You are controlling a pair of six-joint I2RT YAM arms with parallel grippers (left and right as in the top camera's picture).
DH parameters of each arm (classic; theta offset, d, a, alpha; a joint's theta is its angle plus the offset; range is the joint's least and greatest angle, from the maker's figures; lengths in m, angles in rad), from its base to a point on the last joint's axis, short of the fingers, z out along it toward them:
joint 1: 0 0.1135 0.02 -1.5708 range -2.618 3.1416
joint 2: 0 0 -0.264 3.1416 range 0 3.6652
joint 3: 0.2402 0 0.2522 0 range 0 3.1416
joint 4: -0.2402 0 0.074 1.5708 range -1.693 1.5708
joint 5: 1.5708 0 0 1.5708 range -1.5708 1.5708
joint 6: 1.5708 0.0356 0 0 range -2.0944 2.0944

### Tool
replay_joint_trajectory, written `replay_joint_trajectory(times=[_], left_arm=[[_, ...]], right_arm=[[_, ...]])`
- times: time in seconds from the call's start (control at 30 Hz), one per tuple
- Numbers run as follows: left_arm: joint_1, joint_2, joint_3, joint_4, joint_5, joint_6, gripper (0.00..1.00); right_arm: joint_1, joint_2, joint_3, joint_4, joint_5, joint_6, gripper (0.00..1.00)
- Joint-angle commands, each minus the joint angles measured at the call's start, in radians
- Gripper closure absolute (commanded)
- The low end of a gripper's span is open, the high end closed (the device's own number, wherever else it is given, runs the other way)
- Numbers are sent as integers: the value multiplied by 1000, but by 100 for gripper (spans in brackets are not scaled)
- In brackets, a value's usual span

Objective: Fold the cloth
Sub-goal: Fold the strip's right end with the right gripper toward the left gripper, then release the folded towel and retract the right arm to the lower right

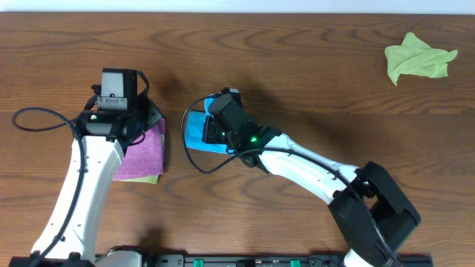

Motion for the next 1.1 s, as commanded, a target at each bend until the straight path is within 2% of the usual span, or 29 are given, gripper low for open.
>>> replay_joint_trajectory(times=[0.0,0.4,0.73,0.77,0.8,0.87,0.9,0.97,1.07], left_arm=[[5,-22,8,-8,-19,23,94],[11,-33,8,-23,-30,26,94],[22,-40,8,-34,-45,26,94],[23,-40,8,-35,-45,26,94],[23,-40,8,-36,-45,26,94],[23,-40,8,-36,-45,26,94],[23,-40,8,-35,-45,26,94],[23,-40,8,-35,-45,26,94],[23,-40,8,-34,-45,26,94]], right_arm=[[15,31,25,8,7,-7,99],[63,157,171,-50,3,-21,99],[73,209,178,-56,-16,-19,97],[76,214,178,-55,-16,-19,91],[80,214,178,-55,-15,-19,81],[87,214,178,-51,-12,-32,52],[90,214,178,-43,-12,-42,41],[94,214,179,-20,-20,-50,3],[92,213,194,-22,-56,-50,1]])
